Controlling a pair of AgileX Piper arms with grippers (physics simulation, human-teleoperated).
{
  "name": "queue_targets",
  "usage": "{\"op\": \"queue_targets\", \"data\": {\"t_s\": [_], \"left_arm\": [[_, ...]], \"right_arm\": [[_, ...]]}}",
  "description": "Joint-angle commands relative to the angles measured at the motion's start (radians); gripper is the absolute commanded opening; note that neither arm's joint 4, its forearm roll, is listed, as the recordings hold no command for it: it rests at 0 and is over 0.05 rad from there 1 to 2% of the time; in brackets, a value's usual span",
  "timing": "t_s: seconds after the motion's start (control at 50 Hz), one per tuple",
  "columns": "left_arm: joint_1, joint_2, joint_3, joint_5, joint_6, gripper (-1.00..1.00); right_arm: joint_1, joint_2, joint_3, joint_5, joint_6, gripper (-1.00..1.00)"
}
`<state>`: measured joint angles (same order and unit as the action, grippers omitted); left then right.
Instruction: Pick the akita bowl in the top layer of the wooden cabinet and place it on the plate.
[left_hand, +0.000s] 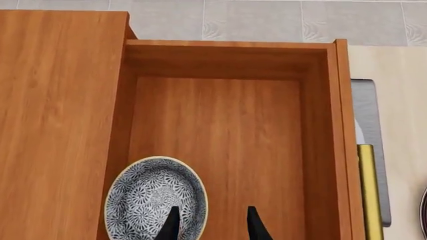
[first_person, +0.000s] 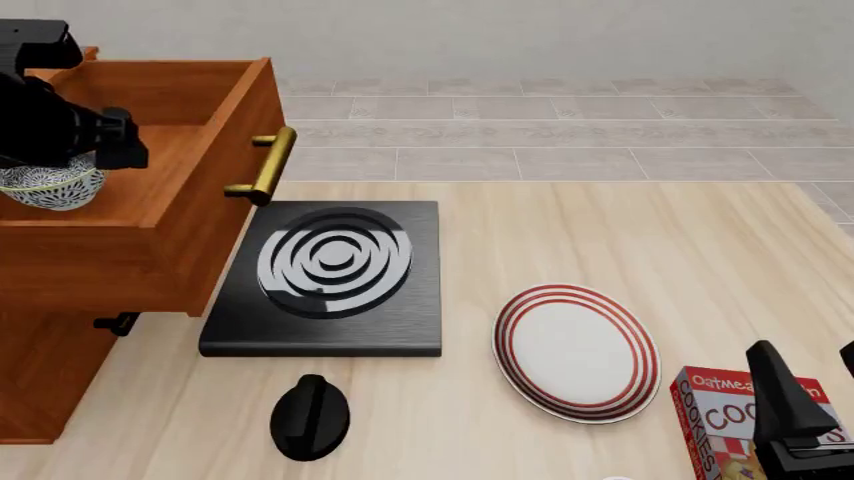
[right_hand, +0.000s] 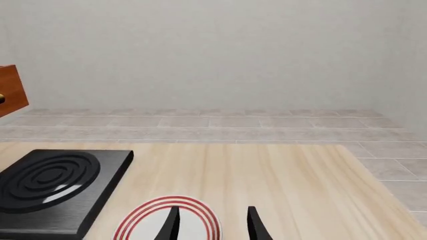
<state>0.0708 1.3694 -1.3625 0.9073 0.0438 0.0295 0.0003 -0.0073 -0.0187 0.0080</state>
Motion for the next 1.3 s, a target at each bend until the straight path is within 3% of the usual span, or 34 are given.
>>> {"op": "queue_targets", "data": {"t_s": [0.02,0.84,0.86,1.02,1.3], "left_arm": [[0.000,0.001,0.026,-0.018,-0.007,1.00],[0.007,0.019,0.080,-0.074,-0.002,1.00],[0.006,0.019,0.080,-0.073,-0.003,-1.00],[0.024,0.008,0.070,-0.077,0.037,-1.00],[-0.010,0.006,0.051,-0.069,-0.009,-1.00]], "right_arm": [[0.000,0.000,0.000,0.001,0.000,1.00],[-0.001,0.000,0.001,0.004,-0.004,1.00],[-0.001,0.000,0.001,0.003,-0.004,1.00],[-0.002,0.000,0.001,0.002,-0.003,1.00],[-0.003,0.000,-0.001,0.002,-0.003,1.00]]}}
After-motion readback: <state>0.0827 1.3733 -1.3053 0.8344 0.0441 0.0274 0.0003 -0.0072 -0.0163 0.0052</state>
